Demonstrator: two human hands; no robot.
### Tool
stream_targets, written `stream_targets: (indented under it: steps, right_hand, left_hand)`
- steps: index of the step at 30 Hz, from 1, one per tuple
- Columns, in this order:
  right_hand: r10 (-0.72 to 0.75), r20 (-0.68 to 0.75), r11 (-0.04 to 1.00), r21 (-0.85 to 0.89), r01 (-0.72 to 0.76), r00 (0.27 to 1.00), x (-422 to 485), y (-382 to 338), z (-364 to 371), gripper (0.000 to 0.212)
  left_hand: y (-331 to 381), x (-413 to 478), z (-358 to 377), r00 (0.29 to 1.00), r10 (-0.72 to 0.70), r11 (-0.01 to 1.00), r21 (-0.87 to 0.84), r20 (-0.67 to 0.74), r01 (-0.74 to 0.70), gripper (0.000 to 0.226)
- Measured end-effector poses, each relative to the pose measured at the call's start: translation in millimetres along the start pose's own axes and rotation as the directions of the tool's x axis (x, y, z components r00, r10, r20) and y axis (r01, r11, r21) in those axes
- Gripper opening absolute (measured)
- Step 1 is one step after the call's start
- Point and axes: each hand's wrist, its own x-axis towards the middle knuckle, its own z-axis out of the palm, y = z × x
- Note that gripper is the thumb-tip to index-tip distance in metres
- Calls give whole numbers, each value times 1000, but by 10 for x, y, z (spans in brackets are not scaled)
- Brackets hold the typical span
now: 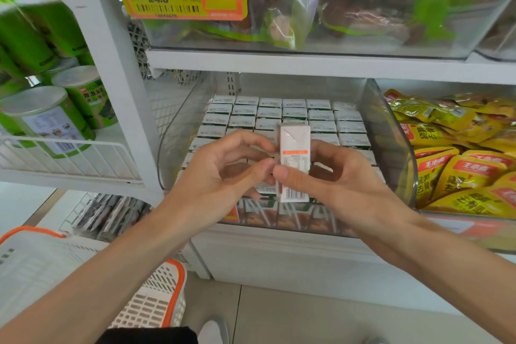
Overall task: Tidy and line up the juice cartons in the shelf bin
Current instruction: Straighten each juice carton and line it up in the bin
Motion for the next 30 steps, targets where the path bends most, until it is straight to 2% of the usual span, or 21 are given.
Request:
stream_targets:
  steps: [5,10,13,16,20,22,27,30]
  right_hand:
    - [-31,10,999,-9,31,999,-3,19,-7,42]
    - [-44,-48,993,104,49,998,8,29,-12,68]
    - [-42,-57,987,156,51,997,12,29,-22,65]
    - [-52,-36,987,148,57,998,15,36,-23,53]
    - [-105,-21,993,51,106,994,24,45,-32,32]
    - [-157,-31,988,-21,156,987,41,41,-38,30]
    - [-409,-53,896,-215,390,911,55,81,-56,44]
    - [-470,-40,863,-229,450,882,57,113,-76,54]
  left_hand:
    - [-12,20,2,1000,-26,999,29,-17,26,56]
    - [22,19,43,998,-35,999,13,61,35,42]
    - [47,7,53,997,-45,999,-3,67,46,39]
    - [55,4,49,996,-69,997,-34,49,71,34]
    - [61,3,59,992,-127,978,-171,-16,123,36]
    - [56,3,58,993,-109,981,-165,-48,100,36]
    - [30,17,13,993,29,999,-14,-113,-31,50]
    - [22,20,14,986,96,993,80,-133,-86,47]
